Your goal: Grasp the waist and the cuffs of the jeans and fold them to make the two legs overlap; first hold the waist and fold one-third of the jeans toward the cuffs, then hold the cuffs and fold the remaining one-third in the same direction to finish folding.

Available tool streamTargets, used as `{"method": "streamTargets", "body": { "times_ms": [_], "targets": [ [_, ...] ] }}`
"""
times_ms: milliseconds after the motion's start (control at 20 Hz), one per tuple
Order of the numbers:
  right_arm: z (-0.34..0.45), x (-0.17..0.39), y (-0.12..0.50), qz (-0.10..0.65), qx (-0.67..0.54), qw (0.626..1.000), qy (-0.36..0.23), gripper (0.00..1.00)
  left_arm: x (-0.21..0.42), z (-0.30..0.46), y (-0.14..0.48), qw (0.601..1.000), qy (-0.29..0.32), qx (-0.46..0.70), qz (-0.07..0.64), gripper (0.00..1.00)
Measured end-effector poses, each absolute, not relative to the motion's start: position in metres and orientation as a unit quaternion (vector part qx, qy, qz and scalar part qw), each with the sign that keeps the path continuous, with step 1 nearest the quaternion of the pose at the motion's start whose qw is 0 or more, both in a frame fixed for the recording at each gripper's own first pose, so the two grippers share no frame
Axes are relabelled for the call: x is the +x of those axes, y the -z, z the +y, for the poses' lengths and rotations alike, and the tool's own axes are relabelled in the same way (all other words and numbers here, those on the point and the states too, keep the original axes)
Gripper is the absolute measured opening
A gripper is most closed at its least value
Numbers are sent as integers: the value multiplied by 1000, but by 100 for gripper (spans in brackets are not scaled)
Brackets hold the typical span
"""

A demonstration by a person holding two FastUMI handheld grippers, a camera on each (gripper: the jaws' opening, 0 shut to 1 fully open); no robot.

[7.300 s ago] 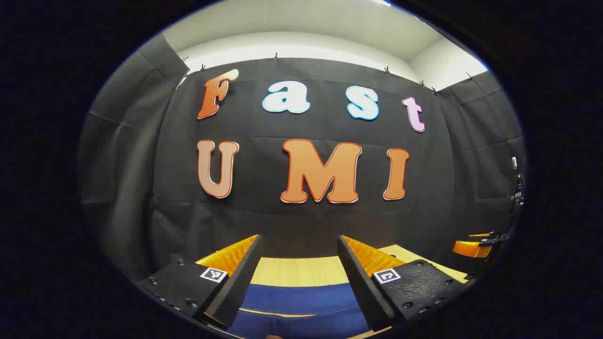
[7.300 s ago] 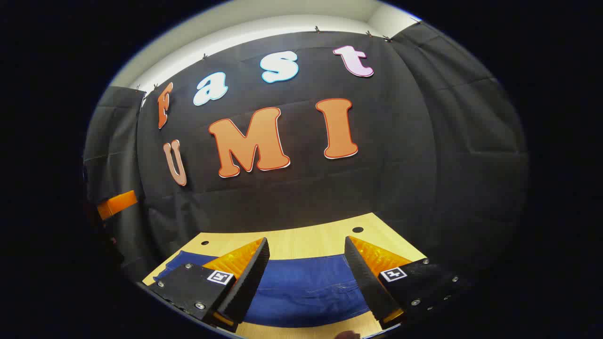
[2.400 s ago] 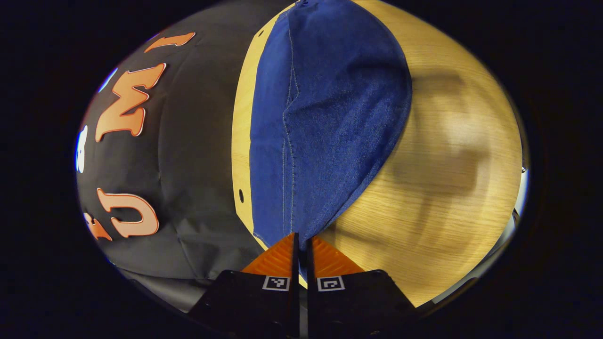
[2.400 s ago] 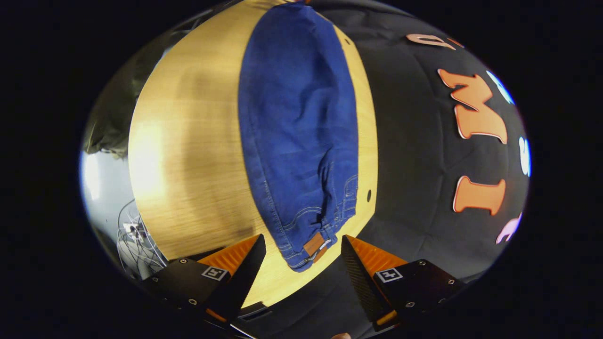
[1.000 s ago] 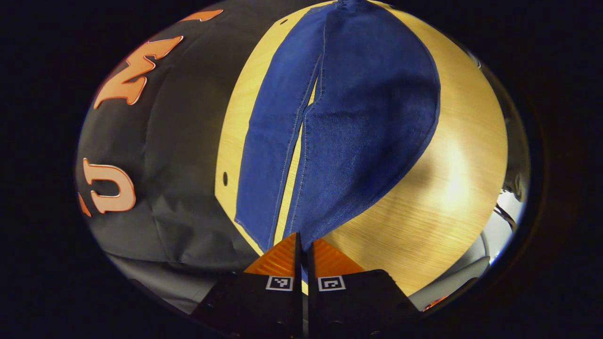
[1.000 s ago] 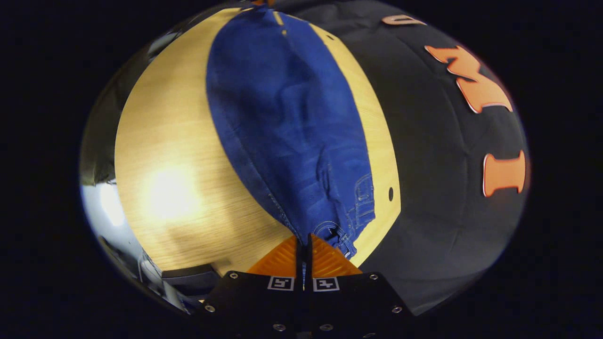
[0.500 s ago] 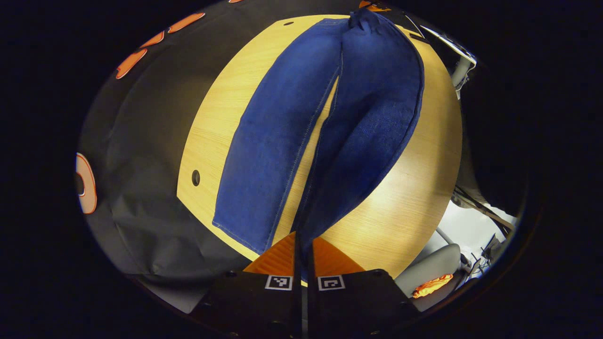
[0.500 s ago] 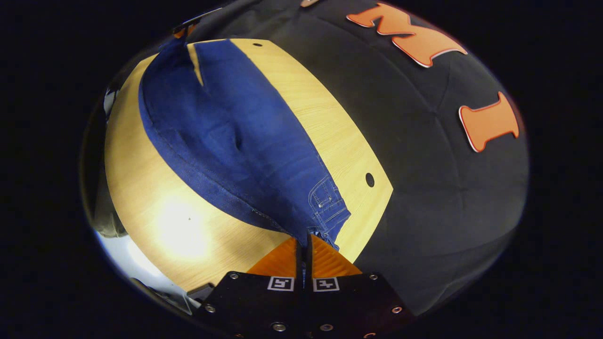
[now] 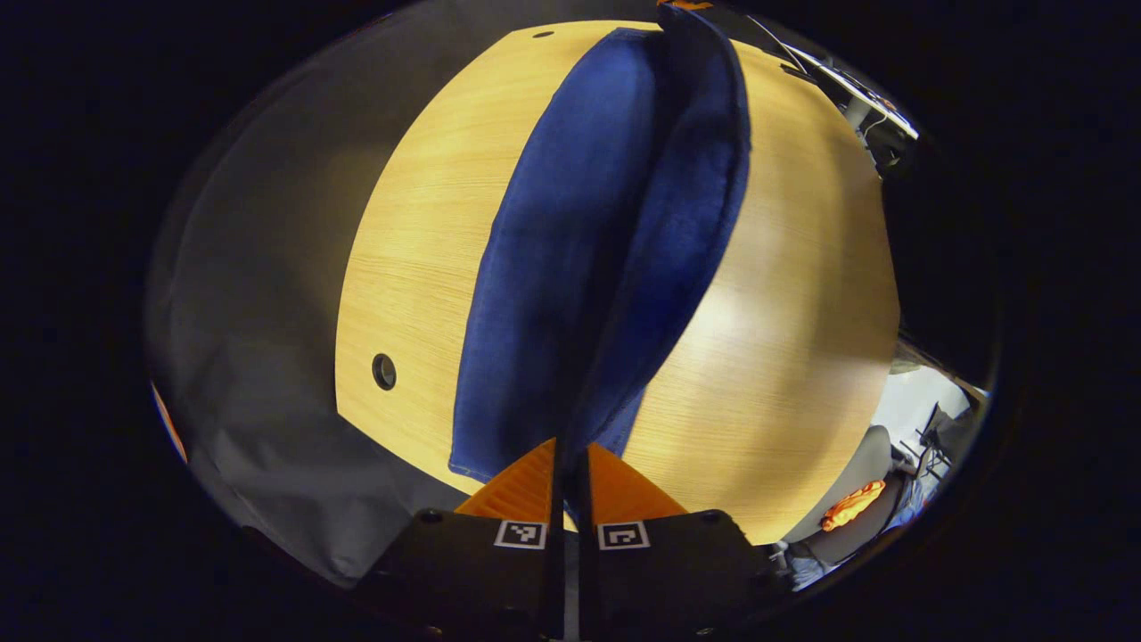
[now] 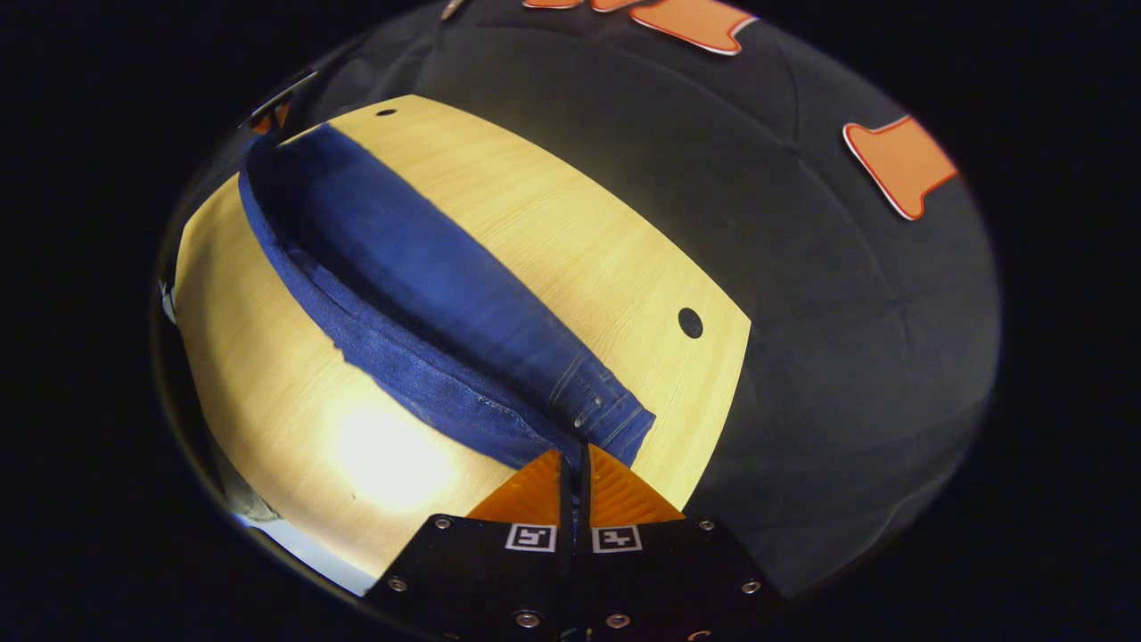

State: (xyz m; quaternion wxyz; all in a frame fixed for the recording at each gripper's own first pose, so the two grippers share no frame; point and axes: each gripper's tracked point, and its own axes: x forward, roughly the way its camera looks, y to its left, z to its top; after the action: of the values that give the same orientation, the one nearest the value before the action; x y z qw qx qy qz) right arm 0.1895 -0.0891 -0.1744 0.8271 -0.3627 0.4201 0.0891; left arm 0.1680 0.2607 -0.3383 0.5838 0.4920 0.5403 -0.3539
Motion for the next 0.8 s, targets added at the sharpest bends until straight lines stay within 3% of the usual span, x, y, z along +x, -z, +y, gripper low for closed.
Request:
{"method": "streamTargets", "body": {
  "times_ms": [150,200,300,350,500,800],
  "targets": [
    [-87,228,189,430,-307,848,-44,1,217,273,361,578,334,513,540,8],
    [-88,240,192,435,-292,851,-30,1,234,280,372,578,324,522,537,31],
    [-83,254,197,436,-270,858,-11,14,262,291,373,588,298,537,527,77],
    [-83,263,199,430,-264,863,-1,36,275,296,368,602,281,545,512,100],
    [-78,267,183,403,-222,888,30,100,290,294,337,664,243,532,467,99],
    [-85,263,157,321,-44,944,65,99,265,288,345,798,219,346,443,99]
  ]
}}
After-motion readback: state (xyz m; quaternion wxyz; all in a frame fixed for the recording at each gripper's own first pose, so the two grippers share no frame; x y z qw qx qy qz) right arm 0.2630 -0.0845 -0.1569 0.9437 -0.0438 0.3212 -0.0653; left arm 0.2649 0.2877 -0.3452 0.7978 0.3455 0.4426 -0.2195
